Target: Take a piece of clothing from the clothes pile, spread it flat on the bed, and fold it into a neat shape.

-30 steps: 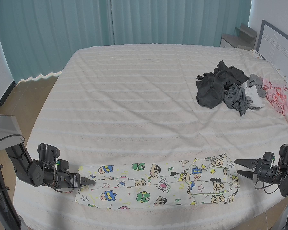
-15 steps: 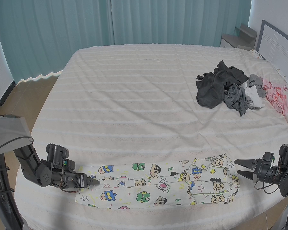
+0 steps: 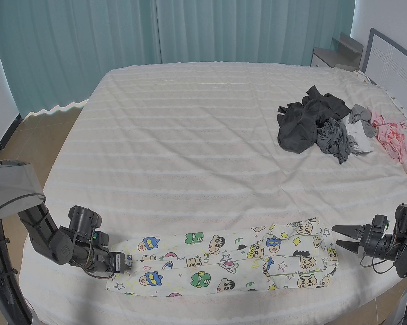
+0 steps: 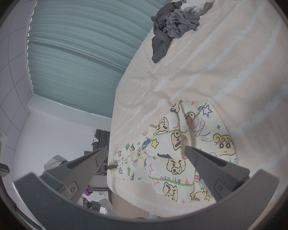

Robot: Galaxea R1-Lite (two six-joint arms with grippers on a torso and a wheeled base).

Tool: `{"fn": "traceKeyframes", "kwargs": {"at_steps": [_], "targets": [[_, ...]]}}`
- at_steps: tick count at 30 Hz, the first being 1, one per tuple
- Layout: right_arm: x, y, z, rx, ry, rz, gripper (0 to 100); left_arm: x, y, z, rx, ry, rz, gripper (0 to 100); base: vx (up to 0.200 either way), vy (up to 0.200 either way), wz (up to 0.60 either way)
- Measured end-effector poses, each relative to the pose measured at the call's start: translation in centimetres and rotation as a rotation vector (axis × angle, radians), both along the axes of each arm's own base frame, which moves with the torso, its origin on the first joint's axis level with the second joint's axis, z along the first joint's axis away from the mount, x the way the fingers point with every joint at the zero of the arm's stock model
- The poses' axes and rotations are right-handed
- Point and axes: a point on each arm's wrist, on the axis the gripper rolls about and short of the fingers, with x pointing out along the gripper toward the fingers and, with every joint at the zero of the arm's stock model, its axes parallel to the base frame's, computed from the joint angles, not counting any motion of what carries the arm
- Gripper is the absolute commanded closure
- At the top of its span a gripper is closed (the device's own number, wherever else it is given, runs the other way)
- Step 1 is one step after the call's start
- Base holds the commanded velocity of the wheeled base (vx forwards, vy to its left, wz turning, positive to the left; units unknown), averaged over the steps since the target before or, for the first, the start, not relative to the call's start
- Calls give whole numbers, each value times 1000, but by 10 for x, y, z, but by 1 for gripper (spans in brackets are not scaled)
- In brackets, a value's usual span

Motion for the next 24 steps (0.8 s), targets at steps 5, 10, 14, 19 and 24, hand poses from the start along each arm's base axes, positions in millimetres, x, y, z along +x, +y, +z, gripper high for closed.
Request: {"fn": "traceKeyframes", "kwargs": {"at_steps": [5, 10, 14, 19, 24], "targets": [[0, 0, 0, 0, 1, -1, 0, -4, 5, 15, 1, -6, 13, 100, 0, 0, 0], [0, 0, 0, 0, 1, -1, 0, -9, 15, 31, 3, -1, 46, 100, 0, 0, 0], [0, 0, 0, -1, 2, -2, 0, -9, 30, 44, 11, -41, 79, 100, 0, 0, 0], [0, 0, 0, -1, 2, -3, 0, -12, 53, 57, 11, -77, 124, 100, 0, 0, 0], [0, 0, -1, 0, 2, -3, 0, -14, 77, 71, -31, -99, 188, 100, 0, 0, 0]]}}
